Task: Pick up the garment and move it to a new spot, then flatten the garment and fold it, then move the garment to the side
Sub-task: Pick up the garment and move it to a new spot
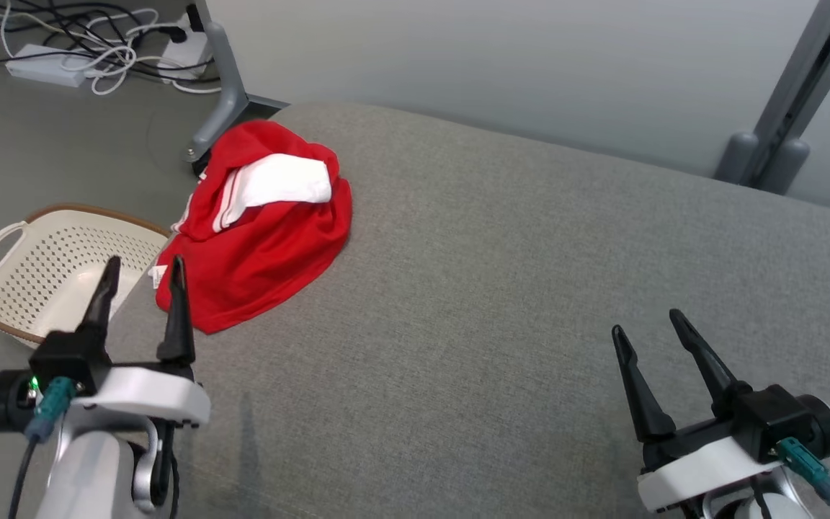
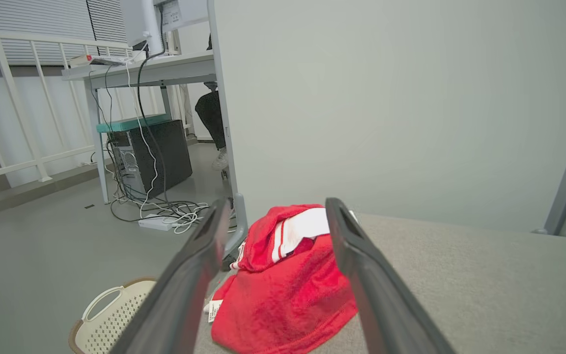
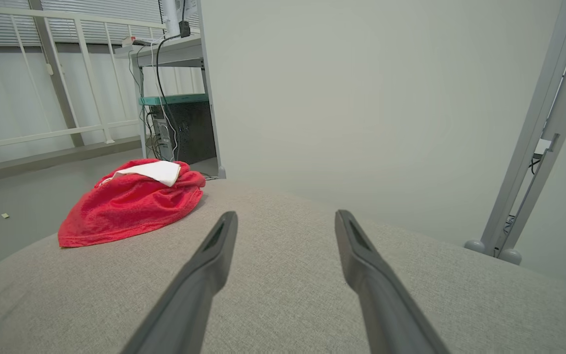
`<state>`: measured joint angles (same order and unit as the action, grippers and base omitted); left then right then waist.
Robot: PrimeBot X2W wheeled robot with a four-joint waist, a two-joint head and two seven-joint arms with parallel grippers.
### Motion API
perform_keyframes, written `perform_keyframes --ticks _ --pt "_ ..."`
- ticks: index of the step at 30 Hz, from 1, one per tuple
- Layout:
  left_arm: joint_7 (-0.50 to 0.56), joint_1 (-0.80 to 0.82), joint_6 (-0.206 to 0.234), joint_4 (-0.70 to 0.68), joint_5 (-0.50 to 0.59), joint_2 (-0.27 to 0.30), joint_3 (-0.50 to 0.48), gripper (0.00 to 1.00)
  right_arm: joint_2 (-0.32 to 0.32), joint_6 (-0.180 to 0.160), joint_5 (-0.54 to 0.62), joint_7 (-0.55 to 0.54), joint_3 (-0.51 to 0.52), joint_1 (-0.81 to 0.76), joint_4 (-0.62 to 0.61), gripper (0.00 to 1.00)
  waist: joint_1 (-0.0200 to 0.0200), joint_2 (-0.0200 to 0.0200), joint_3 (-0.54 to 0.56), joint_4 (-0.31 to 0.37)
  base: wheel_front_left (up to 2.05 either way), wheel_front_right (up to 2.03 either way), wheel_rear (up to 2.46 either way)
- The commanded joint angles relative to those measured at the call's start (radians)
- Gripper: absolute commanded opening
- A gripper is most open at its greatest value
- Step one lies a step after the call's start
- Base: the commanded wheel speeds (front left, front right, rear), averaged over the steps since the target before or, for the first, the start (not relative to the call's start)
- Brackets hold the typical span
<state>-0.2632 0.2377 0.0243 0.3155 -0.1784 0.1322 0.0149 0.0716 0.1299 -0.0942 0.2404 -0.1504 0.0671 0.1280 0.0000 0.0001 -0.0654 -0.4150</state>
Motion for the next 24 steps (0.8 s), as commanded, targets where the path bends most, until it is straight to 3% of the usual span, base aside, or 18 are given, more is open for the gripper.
perform_keyframes --ticks 1,12,24 --pt "0.003 0.036 -0.003 0.006 -0.005 0.009 -0.005 1.0 0.012 0.001 0.01 -0.003 0.001 0.016 -0.009 1.0 0.0 -0.0001 -0.058 0.044 0.0 0.0 0.0" --pt "0.112 0.35 -0.085 0.234 -0.082 0.08 -0.022 1.0 0.045 0.001 0.011 -0.022 -0.025 0.102 -0.051 1.0 0.0 -0.0001 -0.25 0.19 0.0 0.0 0.0" --pt "0.233 0.565 -0.145 0.556 -0.1 0.158 0.045 1.0 0.051 0.001 0.001 -0.011 -0.035 0.134 -0.047 1.0 0.0 -0.0001 -0.327 0.28 0.0 0.0 0.0"
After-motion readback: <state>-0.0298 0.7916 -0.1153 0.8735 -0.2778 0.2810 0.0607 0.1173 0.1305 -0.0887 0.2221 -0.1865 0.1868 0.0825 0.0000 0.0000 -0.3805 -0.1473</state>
